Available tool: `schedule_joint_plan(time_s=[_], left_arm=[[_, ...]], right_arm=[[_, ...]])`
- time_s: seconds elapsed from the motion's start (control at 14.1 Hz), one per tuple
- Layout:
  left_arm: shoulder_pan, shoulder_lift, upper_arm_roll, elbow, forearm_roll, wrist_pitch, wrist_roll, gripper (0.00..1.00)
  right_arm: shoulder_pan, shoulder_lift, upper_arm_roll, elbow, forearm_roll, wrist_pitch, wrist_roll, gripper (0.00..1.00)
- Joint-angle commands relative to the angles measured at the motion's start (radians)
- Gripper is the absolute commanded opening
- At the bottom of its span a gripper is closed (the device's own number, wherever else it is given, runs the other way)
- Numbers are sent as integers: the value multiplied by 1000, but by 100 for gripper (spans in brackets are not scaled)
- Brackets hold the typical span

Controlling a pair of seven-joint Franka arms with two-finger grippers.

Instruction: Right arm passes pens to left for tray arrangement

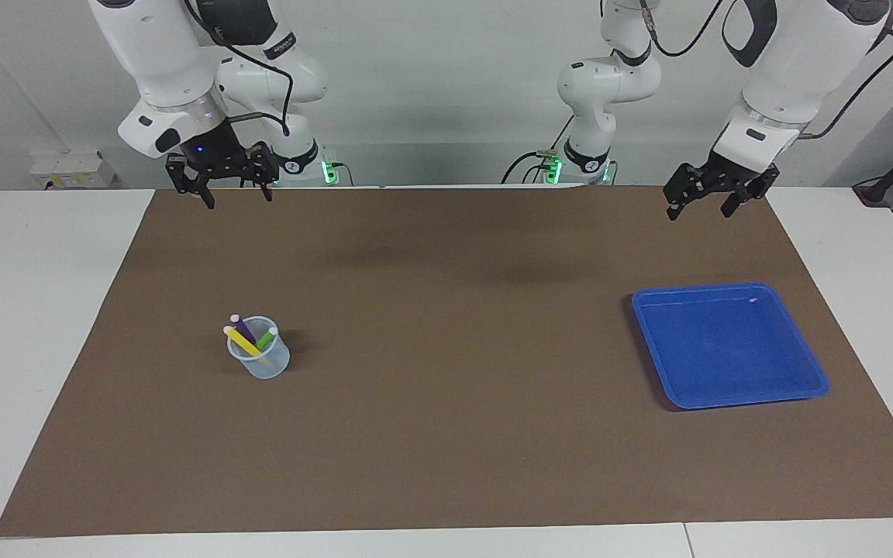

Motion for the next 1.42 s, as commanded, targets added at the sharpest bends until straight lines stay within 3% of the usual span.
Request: schedule_joint_plan(time_s=[0.0,0.92,1.35], left_arm=[[-11,-19,5,-10,3,0,-31,100],[-11,-21,4,-12,-5,0,-56,100],[-11,-21,4,-13,-43,1,-154,100]], right_arm=[[-5,-23,5,-21,-11,4,21,100],[-15,-43,3,-59,-26,18,14,100],[-43,-58,-6,-99,-25,29,-61,100]])
